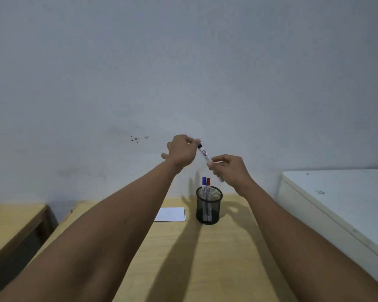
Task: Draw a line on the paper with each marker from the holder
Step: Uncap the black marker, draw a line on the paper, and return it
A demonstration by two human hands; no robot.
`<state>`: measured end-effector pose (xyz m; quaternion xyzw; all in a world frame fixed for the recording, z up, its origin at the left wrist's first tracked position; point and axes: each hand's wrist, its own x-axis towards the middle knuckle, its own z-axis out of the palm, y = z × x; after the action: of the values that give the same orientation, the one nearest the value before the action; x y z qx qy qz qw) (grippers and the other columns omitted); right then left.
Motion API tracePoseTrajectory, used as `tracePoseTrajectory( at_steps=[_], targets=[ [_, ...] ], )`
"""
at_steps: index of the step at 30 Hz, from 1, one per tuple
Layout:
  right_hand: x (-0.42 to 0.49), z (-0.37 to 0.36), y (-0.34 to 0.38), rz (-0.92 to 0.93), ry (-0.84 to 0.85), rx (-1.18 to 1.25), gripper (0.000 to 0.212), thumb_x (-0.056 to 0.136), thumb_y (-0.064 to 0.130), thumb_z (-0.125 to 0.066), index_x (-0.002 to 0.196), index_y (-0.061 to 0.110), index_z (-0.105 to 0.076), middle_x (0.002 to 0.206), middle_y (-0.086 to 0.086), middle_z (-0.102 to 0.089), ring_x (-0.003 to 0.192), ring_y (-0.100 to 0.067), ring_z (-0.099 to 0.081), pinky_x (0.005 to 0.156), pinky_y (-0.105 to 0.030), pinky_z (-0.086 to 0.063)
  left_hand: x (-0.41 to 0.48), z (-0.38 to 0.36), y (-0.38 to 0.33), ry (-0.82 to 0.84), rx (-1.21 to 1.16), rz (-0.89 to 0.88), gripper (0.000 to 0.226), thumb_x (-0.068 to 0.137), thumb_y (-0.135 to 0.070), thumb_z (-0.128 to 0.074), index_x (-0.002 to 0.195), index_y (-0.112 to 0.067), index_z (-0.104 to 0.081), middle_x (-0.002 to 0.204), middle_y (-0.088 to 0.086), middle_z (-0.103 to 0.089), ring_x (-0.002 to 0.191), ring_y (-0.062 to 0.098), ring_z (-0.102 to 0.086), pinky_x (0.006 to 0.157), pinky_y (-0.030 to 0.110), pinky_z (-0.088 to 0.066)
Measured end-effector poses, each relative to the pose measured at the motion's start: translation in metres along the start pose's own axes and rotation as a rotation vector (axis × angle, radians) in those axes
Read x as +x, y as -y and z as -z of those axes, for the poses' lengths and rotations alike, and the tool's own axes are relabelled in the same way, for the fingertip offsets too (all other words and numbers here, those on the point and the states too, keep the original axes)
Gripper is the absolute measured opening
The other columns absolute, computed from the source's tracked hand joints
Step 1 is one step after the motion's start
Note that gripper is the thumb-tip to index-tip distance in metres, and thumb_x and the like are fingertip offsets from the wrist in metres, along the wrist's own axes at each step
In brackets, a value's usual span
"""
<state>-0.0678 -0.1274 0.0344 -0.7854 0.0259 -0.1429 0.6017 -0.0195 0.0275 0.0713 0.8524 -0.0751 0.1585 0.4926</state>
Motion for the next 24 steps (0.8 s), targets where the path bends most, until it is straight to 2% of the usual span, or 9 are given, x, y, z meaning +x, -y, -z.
tracePoseTrajectory(
  at_steps=[2, 4, 6, 9, 11, 12, 15, 20, 24],
  targets=[
    [-0.012, 0.004, 0.019, 0.002, -0.035, 0.153, 0.032, 0.083, 0.016, -0.082, 0.112, 0.005, -0.071, 0.092, -0.011, -0.075, 0.066, -0.014, -0.066, 0.058, -0.015, -0.043, -0.006, 0.020, -0.001, 0.018, -0.095, 0.037, 0.036, 0.089, -0.051, -0.053, 0.067, -0.024, -0.061, 0.087, -0.006, -0.058, 0.118, 0.037, -0.052, 0.102, 0.052, -0.039],
    [-0.021, 0.006, 0.037, -0.015, -0.071, 0.342, 0.032, 0.079, 0.015, -0.086, 0.107, 0.011, -0.072, 0.091, -0.008, -0.075, 0.068, -0.013, -0.070, 0.067, -0.023, -0.043, -0.016, 0.036, 0.000, 0.065, -0.143, 0.036, 0.037, 0.094, -0.048, -0.049, 0.074, -0.018, -0.058, 0.075, 0.000, -0.050, 0.100, 0.041, -0.054, 0.083, 0.040, -0.042],
    [-0.029, 0.002, 0.052, -0.021, -0.071, 0.534, 0.026, 0.078, 0.014, -0.086, 0.100, 0.014, -0.072, 0.089, -0.004, -0.075, 0.072, -0.013, -0.071, 0.075, -0.031, -0.049, -0.030, 0.050, -0.003, 0.115, -0.136, 0.010, 0.034, 0.100, -0.042, -0.045, 0.085, -0.014, -0.055, 0.073, 0.002, -0.045, 0.080, 0.030, -0.044, 0.070, 0.036, -0.033],
    [-0.042, -0.014, 0.065, -0.005, -0.011, 0.682, 0.019, 0.083, 0.009, -0.082, 0.097, 0.012, -0.070, 0.086, -0.002, -0.075, 0.077, -0.015, -0.071, 0.076, -0.033, -0.055, -0.047, 0.062, -0.005, 0.152, -0.091, -0.019, 0.037, 0.101, -0.043, -0.041, 0.091, -0.011, -0.058, 0.074, 0.003, -0.046, 0.074, 0.024, -0.040, 0.067, 0.036, -0.032],
    [-0.048, -0.029, 0.068, 0.004, 0.055, 0.654, 0.022, 0.085, 0.005, -0.079, 0.104, 0.008, -0.069, 0.087, -0.006, -0.074, 0.079, -0.017, -0.071, 0.072, -0.031, -0.056, -0.058, 0.067, -0.004, 0.151, -0.052, -0.051, 0.046, 0.098, -0.049, -0.038, 0.093, -0.009, -0.060, 0.078, 0.004, -0.052, 0.078, 0.027, -0.049, 0.075, 0.041, -0.041],
    [-0.051, -0.036, 0.069, 0.007, 0.078, 0.648, 0.023, 0.086, 0.004, -0.077, 0.107, 0.005, -0.068, 0.089, -0.008, -0.074, 0.079, -0.018, -0.071, 0.071, -0.030, -0.056, -0.063, 0.070, -0.002, 0.134, -0.015, -0.061, 0.049, 0.097, -0.053, -0.036, 0.094, -0.010, -0.060, 0.084, 0.005, -0.056, 0.085, 0.030, -0.055, 0.085, 0.048, -0.046],
    [-0.056, -0.054, 0.068, -0.003, 0.098, 0.676, 0.016, 0.089, 0.005, -0.075, 0.103, 0.000, -0.070, 0.084, -0.010, -0.072, 0.074, -0.017, -0.068, 0.069, -0.027, -0.057, -0.072, 0.081, 0.006, 0.024, 0.146, -0.124, 0.040, 0.100, -0.052, -0.034, 0.102, -0.021, -0.059, 0.118, 0.003, -0.059, 0.114, 0.029, -0.054, 0.104, 0.058, -0.034],
    [-0.058, -0.085, 0.062, -0.048, 0.172, 0.758, 0.006, 0.089, 0.006, -0.075, 0.091, 0.004, -0.070, 0.080, -0.010, -0.072, 0.067, -0.015, -0.068, 0.064, -0.025, -0.057, -0.073, 0.102, 0.034, -0.055, 0.351, -0.256, 0.042, 0.105, -0.041, -0.026, 0.083, -0.028, -0.059, 0.140, -0.001, -0.046, 0.130, 0.023, -0.042, 0.107, 0.063, -0.023],
    [-0.054, -0.112, 0.052, -0.011, 0.221, 0.716, 0.005, 0.092, 0.004, -0.071, 0.095, 0.002, -0.070, 0.086, -0.013, -0.070, 0.075, -0.019, -0.067, 0.068, -0.026, -0.057, -0.072, 0.112, 0.060, -0.068, 0.325, -0.181, 0.049, 0.106, -0.043, -0.023, 0.067, -0.030, -0.050, 0.140, -0.003, -0.043, 0.128, 0.022, -0.039, 0.108, 0.058, -0.023]
  ],
)
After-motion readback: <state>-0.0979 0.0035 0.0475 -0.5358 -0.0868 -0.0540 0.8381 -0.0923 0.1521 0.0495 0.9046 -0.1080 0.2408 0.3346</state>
